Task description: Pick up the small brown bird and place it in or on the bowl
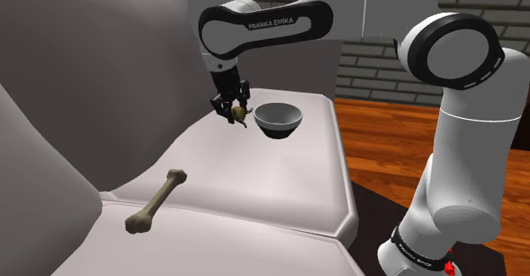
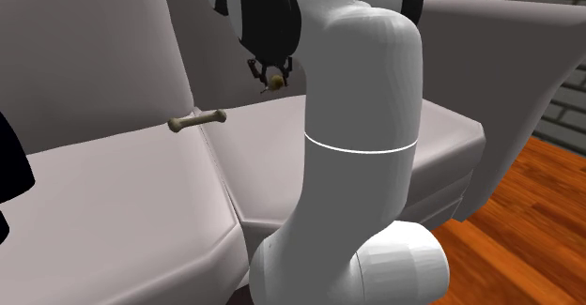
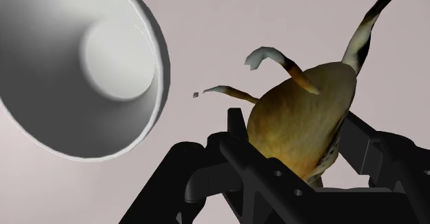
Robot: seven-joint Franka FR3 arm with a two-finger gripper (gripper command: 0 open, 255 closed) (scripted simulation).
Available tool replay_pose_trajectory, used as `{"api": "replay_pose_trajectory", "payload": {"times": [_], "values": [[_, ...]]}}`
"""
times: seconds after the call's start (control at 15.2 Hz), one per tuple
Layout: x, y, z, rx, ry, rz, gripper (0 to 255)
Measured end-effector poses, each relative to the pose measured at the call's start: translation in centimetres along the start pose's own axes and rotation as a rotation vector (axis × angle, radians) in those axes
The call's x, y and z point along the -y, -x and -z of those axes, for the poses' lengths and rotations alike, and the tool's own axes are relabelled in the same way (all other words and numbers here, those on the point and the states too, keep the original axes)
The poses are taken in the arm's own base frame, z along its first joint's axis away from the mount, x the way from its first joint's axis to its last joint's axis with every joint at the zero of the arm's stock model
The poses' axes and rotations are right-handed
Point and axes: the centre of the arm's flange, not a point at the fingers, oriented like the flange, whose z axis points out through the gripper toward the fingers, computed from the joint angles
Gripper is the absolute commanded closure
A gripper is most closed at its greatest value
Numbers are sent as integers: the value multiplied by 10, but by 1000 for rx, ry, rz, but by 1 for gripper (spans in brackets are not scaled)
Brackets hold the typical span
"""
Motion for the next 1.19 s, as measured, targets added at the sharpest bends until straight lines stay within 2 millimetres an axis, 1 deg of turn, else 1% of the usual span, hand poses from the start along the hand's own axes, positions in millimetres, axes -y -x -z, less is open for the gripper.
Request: {"api": "replay_pose_trajectory", "payload": {"times": [0.4, 0.46, 0.59, 0.66, 0.99, 1.19], "values": [[-6, 3, 30, 0, 0, 0, 255], [-12, 4, 32, 0, 0, 0, 255], [-33, 3, 28, 0, 0, -1, 255], [-46, 6, 25, 1, 0, -1, 255], [-111, 8, 15, 1, 0, -1, 255], [-150, 7, 4, 1, 0, -1, 255]]}}
